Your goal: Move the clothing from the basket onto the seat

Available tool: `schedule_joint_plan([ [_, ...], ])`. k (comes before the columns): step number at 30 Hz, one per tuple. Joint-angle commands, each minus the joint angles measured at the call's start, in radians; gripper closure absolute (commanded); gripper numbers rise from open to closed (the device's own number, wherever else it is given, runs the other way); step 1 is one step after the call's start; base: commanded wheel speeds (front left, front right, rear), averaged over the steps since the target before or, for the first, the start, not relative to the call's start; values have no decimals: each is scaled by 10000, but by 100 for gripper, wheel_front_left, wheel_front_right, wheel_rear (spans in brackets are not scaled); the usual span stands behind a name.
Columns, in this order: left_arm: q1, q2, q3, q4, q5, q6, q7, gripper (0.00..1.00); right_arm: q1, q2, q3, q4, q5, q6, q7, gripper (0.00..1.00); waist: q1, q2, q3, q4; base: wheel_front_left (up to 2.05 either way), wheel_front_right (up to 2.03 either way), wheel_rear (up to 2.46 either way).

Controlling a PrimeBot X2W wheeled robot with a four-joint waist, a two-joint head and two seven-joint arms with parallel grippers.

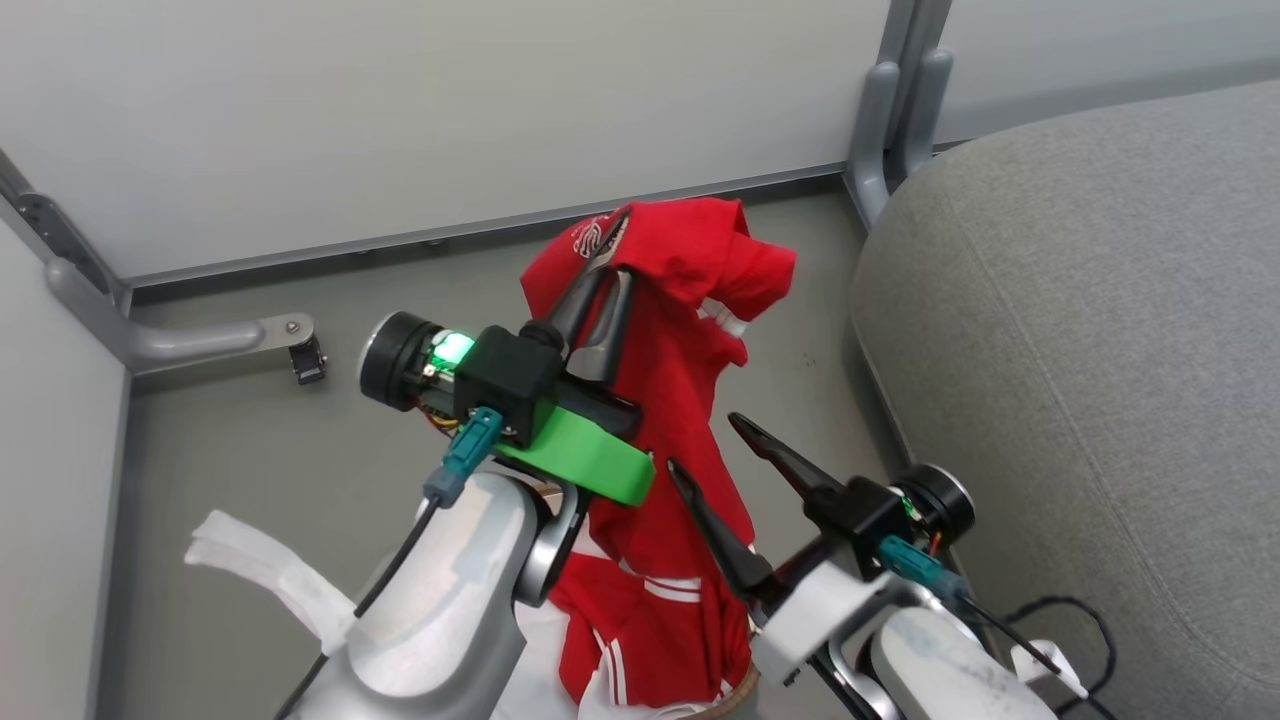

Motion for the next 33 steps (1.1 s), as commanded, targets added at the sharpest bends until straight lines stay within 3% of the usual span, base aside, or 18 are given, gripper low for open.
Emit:
schedule_joint_plan([
  [1, -201, 20, -116, -24, -147, 40, -6, 100, -278, -48, 144, 238, -99, -10, -45, 0, 1, 0, 33, 86, 0, 0, 0],
  [6, -319, 24, -693, -79, -442, 154, -6, 100, -1016, -48, 538, 1136, -70, -10, -45, 0, 1, 0, 57, 393, 0, 0, 0],
  [7, -345, 21, -811, -87, -524, 185, -6, 100, -1111, -45, 612, 1326, 78, -10, -45, 9, 1, 0, 44, 461, 0, 0, 0],
  [9, -387, 24, -1002, -105, -652, 250, -6, 100, -1291, -45, 757, 1637, 309, -10, -45, 100, 1, 0, 36, 572, 0, 0, 0],
  [16, -119, 21, -1093, -139, -591, 503, -6, 97, -1222, -47, 121, 1823, 1067, -10, -45, 100, 1, 0, 104, 470, 0, 0, 0],
  [17, -26, 22, -1042, -152, -570, 550, -6, 78, -1186, -48, -15, 1766, 1049, -10, -45, 100, 1, 0, 124, 384, 0, 0, 0],
  [18, 98, 24, -999, -117, -577, 557, -5, 34, -1130, -48, -195, 1689, 1017, -10, -45, 100, 1, 0, 152, 271, 0, 0, 0],
  [19, 150, 25, -946, -145, -528, 601, -5, 0, -1083, -48, -380, 1591, 977, -10, -45, 100, 1, 0, 175, 167, 0, 0, 0],
  [25, 528, 25, -682, 79, -136, 591, -3, 0, -674, -53, -1617, 936, 570, -10, -47, 100, 1, 0, 388, -657, 0, 0, 0],
  [33, 1112, 66, -230, 544, 433, 378, -5, 0, -202, -45, -2679, 173, 451, -10, -45, 100, 1, 0, 666, -2344, 0, 0, 0],
])
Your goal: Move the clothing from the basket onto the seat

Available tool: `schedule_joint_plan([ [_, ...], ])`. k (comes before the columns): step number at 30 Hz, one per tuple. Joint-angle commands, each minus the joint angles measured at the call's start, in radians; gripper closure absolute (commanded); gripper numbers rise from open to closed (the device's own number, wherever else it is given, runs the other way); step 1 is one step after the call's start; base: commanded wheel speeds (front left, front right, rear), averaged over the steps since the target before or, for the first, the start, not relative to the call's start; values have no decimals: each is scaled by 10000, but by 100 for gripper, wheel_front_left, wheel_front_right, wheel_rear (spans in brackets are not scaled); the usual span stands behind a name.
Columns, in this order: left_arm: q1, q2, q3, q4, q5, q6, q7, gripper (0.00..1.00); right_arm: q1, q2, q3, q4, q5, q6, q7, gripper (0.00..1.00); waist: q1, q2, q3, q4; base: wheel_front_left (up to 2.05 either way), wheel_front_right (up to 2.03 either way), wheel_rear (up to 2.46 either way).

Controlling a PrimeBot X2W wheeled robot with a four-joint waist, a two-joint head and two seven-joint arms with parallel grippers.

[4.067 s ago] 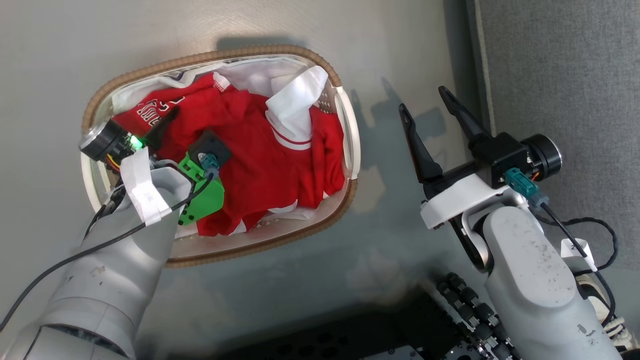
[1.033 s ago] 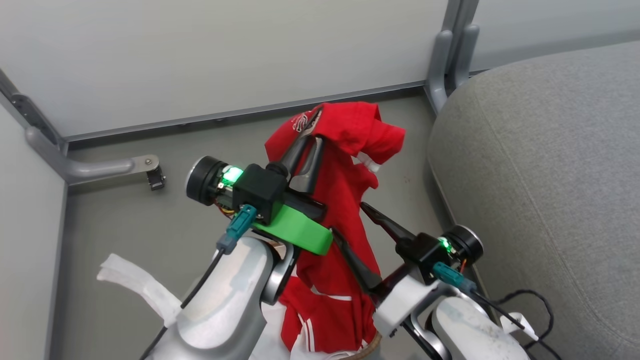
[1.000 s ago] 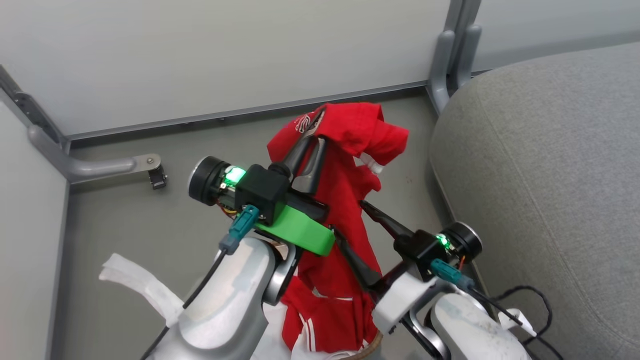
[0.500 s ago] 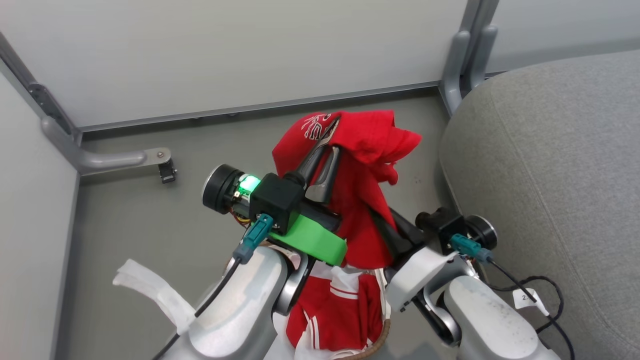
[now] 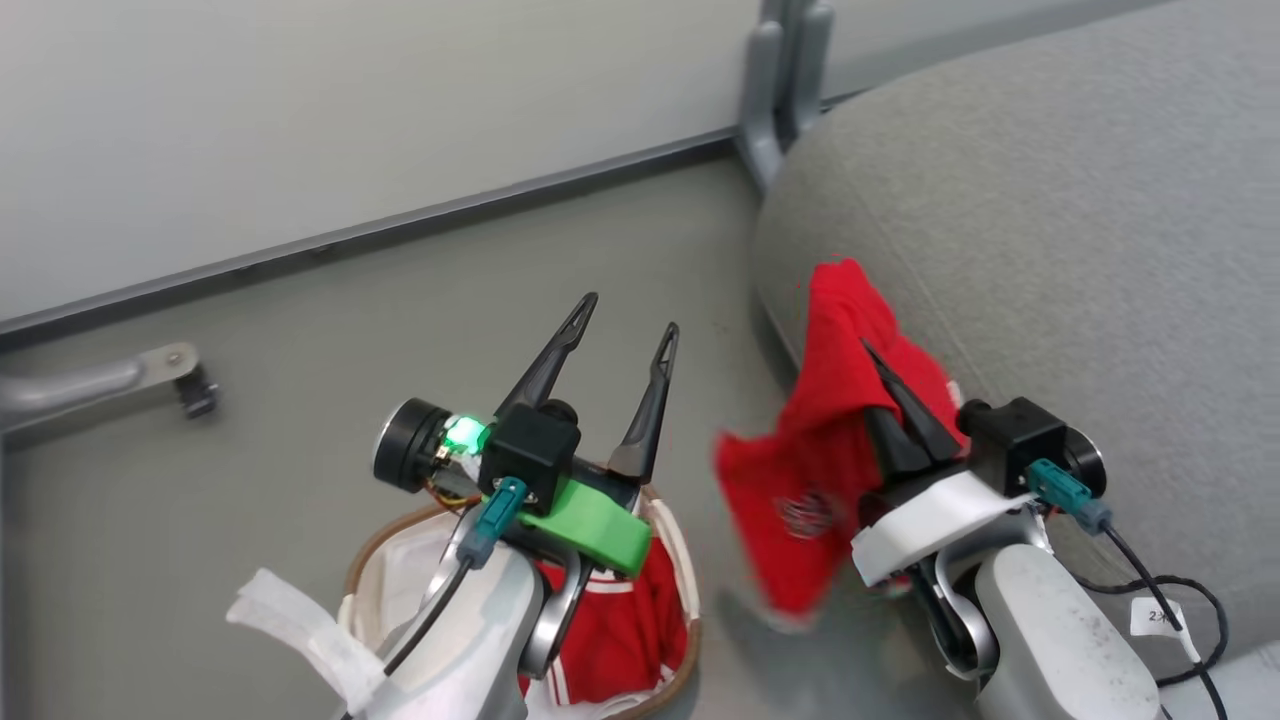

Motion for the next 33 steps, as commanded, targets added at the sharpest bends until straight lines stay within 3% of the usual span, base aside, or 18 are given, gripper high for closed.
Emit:
schedule_joint_plan([
  [1, 173, 65, 120, 52, 136, -50, -3, 0, 134, -35, -135, -85, 54, -10, -45, 100, 1, 0, 312, -1192, 0, 0, 0],
  [6, 419, 121, 428, 141, 465, -323, -3, 0, 285, -30, -471, -335, 42, -10, -45, 100, 1, 0, 605, -2461, 0, 0, 0],
  [12, 445, 89, 424, 337, 835, -731, -3, 0, 246, -22, -960, -431, 81, -10, -45, 100, 1, 0, 1045, -3146, 0, 0, 0],
  [20, 358, 128, 461, 595, 1171, -979, -3, 0, -1397, -75, -1711, -193, -472, -10, -45, 100, 1, 0, 1752, -3146, 0, 0, 0],
  [33, -442, 364, 494, 588, 1635, -1254, -3, 0, -5685, -2429, -3271, 1059, -1481, -10, -44, 100, 1, 0, 3572, -1873, 0, 0, 0],
])
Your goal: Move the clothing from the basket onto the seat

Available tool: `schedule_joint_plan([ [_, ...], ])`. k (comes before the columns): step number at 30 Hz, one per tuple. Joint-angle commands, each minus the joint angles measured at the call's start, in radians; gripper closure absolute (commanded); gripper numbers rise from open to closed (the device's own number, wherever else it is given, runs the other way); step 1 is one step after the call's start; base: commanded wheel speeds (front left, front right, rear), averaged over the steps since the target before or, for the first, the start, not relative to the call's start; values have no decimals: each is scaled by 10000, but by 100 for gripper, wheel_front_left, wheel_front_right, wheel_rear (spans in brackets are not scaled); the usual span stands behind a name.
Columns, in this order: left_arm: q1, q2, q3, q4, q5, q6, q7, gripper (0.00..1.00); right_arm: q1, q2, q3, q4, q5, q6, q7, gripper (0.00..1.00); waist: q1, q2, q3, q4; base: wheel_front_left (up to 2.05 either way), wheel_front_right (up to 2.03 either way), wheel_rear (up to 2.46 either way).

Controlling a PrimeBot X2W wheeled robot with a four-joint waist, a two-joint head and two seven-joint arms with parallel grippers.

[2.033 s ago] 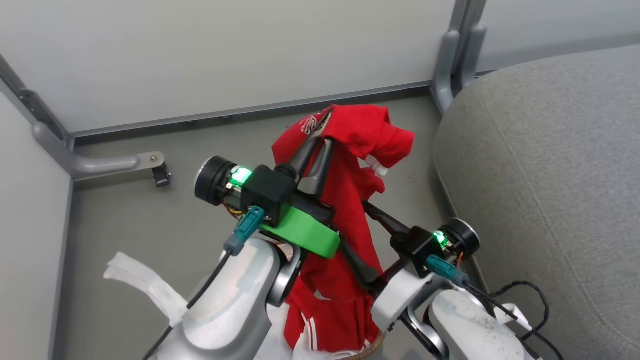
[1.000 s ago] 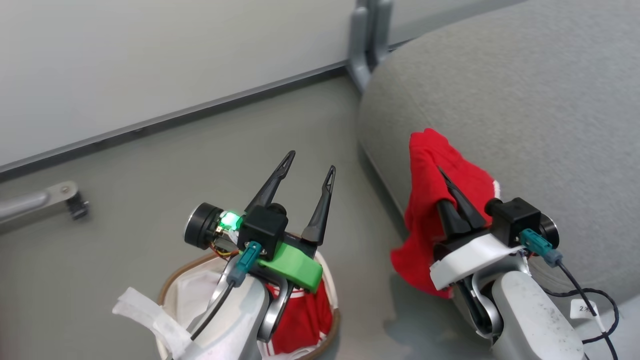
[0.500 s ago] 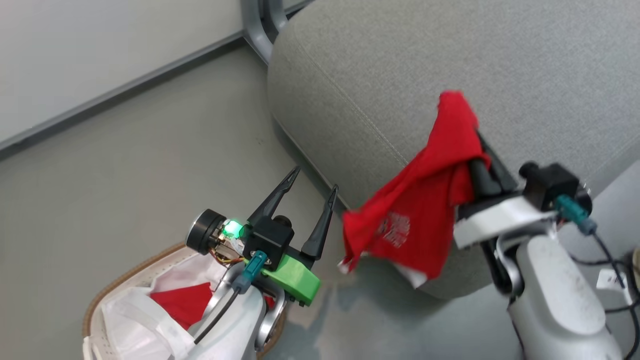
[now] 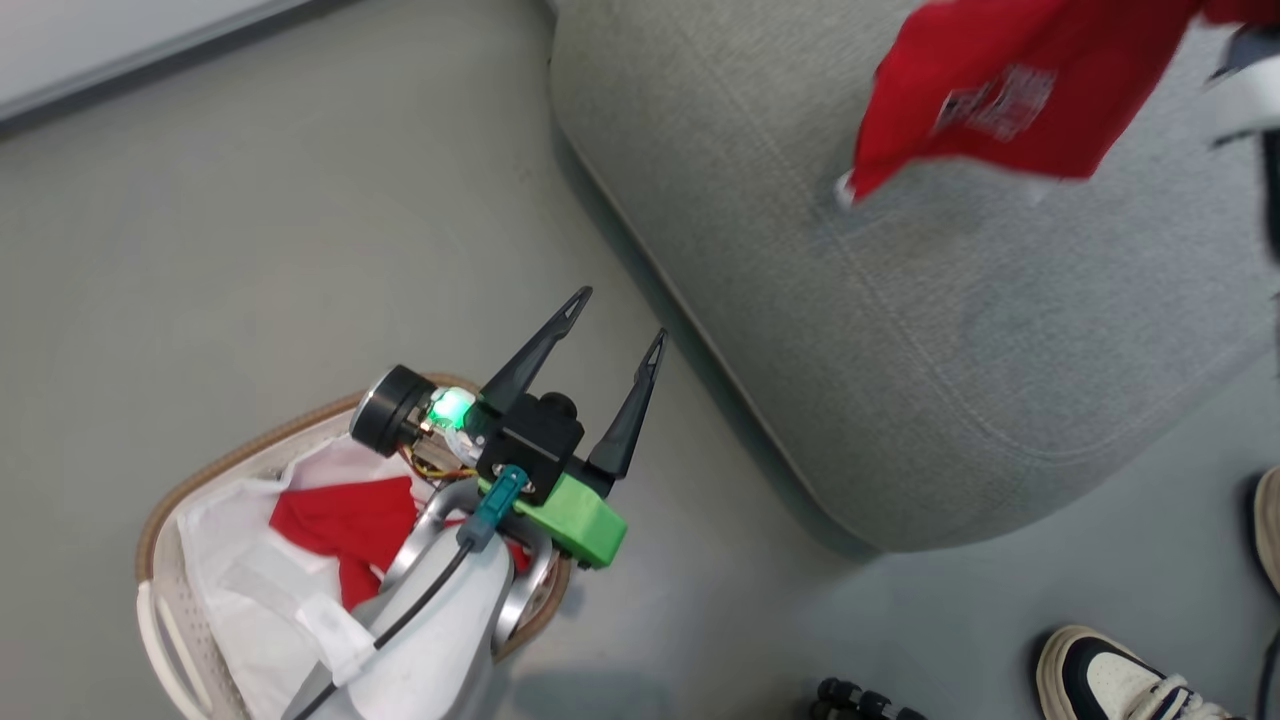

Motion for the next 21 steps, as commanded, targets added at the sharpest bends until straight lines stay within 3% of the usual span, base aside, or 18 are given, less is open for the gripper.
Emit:
schedule_joint_plan([
  [1, -272, 95, 3, -47, 63, -53, -3, 0, -419, -279, -211, 242, -242, -10, -45, 100, 0, -1, 859, 774, 0, 0, 0],
  [6, -664, 40, -97, -125, 148, -148, -3, 0, -1460, -1129, -975, 1023, -1064, -12, -45, 100, 0, -1, 1508, 1455, 0, 0, 0],
  [11, -883, -23, -128, -165, 162, -161, -3, 0, -2015, -1552, -2182, 2016, -1957, -10, -45, 100, 0, -1, 2036, 2118, 0, 0, 0],
  [14, -959, -25, -81, -182, 163, -136, -3, 0, -2006, -1467, -2716, 2455, -2399, -10, -45, 100, 0, -1, 2258, 2399, 0, 0, 0],
  [21, -792, 98, 86, -133, 161, -113, -3, 0, -1117, -592, -3332, 2884, -2557, -12, -45, 100, 0, -1, 2397, 2691, 0, 0, 0],
])
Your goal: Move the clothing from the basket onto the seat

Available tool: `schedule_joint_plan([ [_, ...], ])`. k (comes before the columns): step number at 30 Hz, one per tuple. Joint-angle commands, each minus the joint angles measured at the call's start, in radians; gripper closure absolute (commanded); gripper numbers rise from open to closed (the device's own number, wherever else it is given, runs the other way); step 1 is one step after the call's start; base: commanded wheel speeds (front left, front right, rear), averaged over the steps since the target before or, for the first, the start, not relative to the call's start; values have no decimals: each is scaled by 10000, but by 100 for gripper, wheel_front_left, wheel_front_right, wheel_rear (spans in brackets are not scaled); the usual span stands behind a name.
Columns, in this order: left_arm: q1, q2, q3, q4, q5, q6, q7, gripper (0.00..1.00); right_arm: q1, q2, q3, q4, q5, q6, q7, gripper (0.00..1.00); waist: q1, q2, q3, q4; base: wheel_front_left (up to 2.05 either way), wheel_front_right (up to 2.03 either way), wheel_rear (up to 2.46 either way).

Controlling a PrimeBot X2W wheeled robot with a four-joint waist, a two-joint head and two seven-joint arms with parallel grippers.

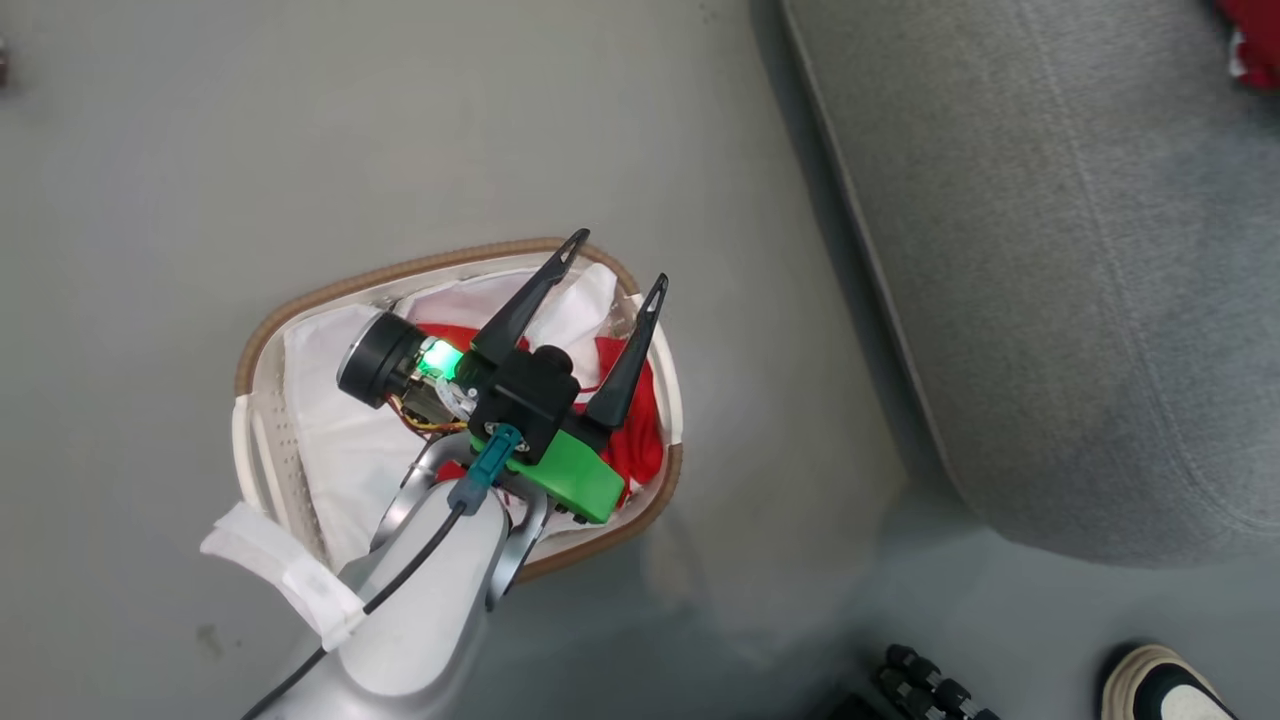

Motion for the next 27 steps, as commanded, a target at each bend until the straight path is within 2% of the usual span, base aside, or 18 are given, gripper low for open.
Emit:
schedule_joint_plan([
  [1, -29, 85, 63, 5, 52, 23, -3, 0, 260, 97, -49, -9, 33, -14, -45, 100, -1, 0, 234, 286, 0, 0, 0],
  [7, 134, 33, 114, 137, 4, 26, -3, 0, 1334, 752, -384, 75, 56, -14, -47, 100, -1, 0, -80, 272, 0, 0, 0],
  [8, 187, 26, 115, 133, -9, 25, -3, 0, 1557, 861, -474, 56, 54, -14, -45, 57, -1, 0, -177, 267, 0, 0, 0],
  [9, 252, 20, 143, 132, -37, 31, -3, 0, 1803, 976, -530, 94, 55, -14, -45, 0, -1, 0, -297, 269, 0, 0, 0],
  [18, 945, 97, 628, 280, -252, 292, -3, 0, 3805, 1559, -209, -894, 336, -14, -45, 0, -1, 0, -1461, 337, 0, 0, 0],
  [27, 1939, 226, 1594, 234, -398, 742, -3, 0, 5555, 1946, 1029, -1987, 1052, -14, -45, 0, -1, 0, -2612, 789, 0, 0, 0],
])
